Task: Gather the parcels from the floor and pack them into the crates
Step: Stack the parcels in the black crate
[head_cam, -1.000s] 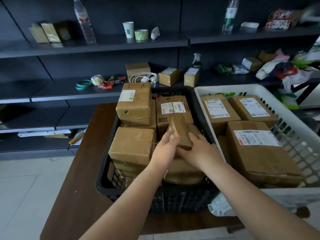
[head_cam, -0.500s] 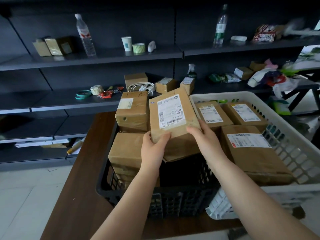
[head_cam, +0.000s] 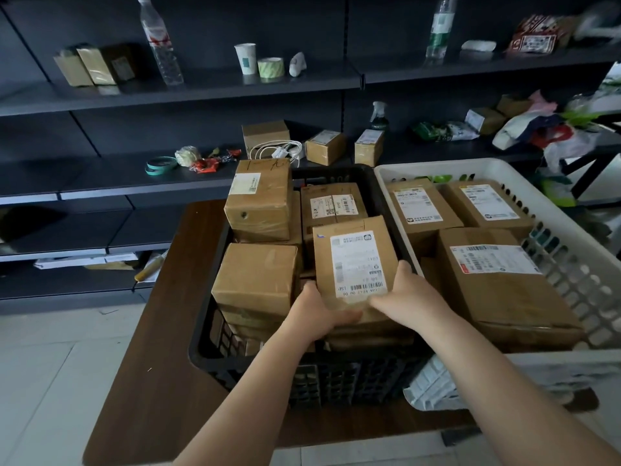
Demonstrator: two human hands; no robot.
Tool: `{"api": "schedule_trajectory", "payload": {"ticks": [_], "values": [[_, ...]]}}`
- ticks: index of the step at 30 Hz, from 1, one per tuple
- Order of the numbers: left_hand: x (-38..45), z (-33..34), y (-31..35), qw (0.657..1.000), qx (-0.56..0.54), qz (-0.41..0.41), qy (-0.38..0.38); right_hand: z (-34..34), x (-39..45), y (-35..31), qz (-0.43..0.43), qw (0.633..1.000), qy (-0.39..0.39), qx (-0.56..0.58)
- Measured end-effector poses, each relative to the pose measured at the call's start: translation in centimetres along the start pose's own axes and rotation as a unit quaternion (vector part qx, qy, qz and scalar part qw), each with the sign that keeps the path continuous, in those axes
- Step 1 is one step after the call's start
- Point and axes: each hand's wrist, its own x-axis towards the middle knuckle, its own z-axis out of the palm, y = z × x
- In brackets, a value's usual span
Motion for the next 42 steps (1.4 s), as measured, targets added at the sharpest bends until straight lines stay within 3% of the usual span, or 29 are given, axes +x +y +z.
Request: {"api": "schedule_trajectory", "payload": {"ticks": [5, 9, 11, 15, 17, 18, 21, 23, 25, 27, 28, 29, 31, 33, 35, 39, 41, 42], "values": [[1.4, 0.6, -0.5, 0.99, 0.096, -0.056, -0.085, 2.4, 2.1, -0.5, 0.052, 0.993, -0.095, -0.053], [3.2, 1.3, -0.8, 0.958, 0.241, -0.055, -0.145, 4.5, 4.6, -1.4, 0.11, 0.973, -0.162, -0.125], [4.6, 1.7, -1.5, 0.94, 0.293, -0.076, -0.159, 5.5, 5.3, -1.3, 0.08, 0.951, -0.221, -0.199], [6.0, 2.7, -3.3, 0.898, 0.379, -0.095, -0.202, 6.9, 5.8, -0.6, 0.025, 0.875, -0.365, -0.316], [6.4, 2.9, -4.0, 0.888, 0.394, -0.088, -0.221, 7.2, 5.9, -0.5, 0.006, 0.865, -0.372, -0.337], [6.4, 2.9, -3.9, 0.893, 0.386, -0.08, -0.216, 7.3, 5.9, -0.6, 0.0, 0.877, -0.35, -0.329], [5.3, 2.2, -2.3, 0.952, 0.287, 0.014, -0.11, 7.3, 6.1, -0.8, -0.007, 0.961, -0.206, -0.186], [3.1, 1.0, -0.9, 0.978, 0.163, 0.133, 0.008, 6.8, 6.1, -1.6, -0.101, 0.988, -0.111, -0.02], [0.2, -1.0, -0.2, 0.949, 0.089, 0.263, 0.146, 5.6, 5.5, -3.6, -0.215, 0.97, -0.084, 0.075], [-2.1, -3.2, -0.4, 0.878, 0.091, 0.365, 0.297, 4.8, 4.9, -5.9, -0.266, 0.945, -0.116, 0.153], [-2.8, -4.3, -0.7, 0.843, 0.103, 0.385, 0.362, 4.7, 4.7, -6.9, -0.272, 0.935, -0.137, 0.182], [-3.2, -5.4, -1.0, 0.831, 0.109, 0.366, 0.405, 4.8, 4.6, -7.7, -0.274, 0.93, -0.155, 0.192], [-3.1, -7.3, -1.3, 0.874, 0.111, 0.228, 0.414, 5.7, 4.4, -8.3, -0.268, 0.934, -0.182, 0.153], [-2.1, -8.5, -2.1, 0.929, 0.115, 0.072, 0.343, 6.9, 4.5, -8.0, -0.244, 0.94, -0.209, 0.114], [-1.3, -9.1, -2.7, 0.959, 0.091, 0.004, 0.267, 7.9, 4.3, -7.6, -0.218, 0.935, -0.218, 0.174], [-0.4, -8.8, -3.8, 0.963, 0.036, 0.004, 0.267, 7.1, 3.2, -8.0, -0.155, 0.882, -0.193, 0.4], [-0.4, -8.7, -4.1, 0.959, -0.009, 0.045, 0.281, 6.1, 2.8, -8.0, -0.167, 0.869, -0.14, 0.444], [-0.5, -8.7, -4.3, 0.96, -0.027, 0.052, 0.274, 5.9, 2.6, -8.0, -0.169, 0.88, -0.113, 0.428]]}}
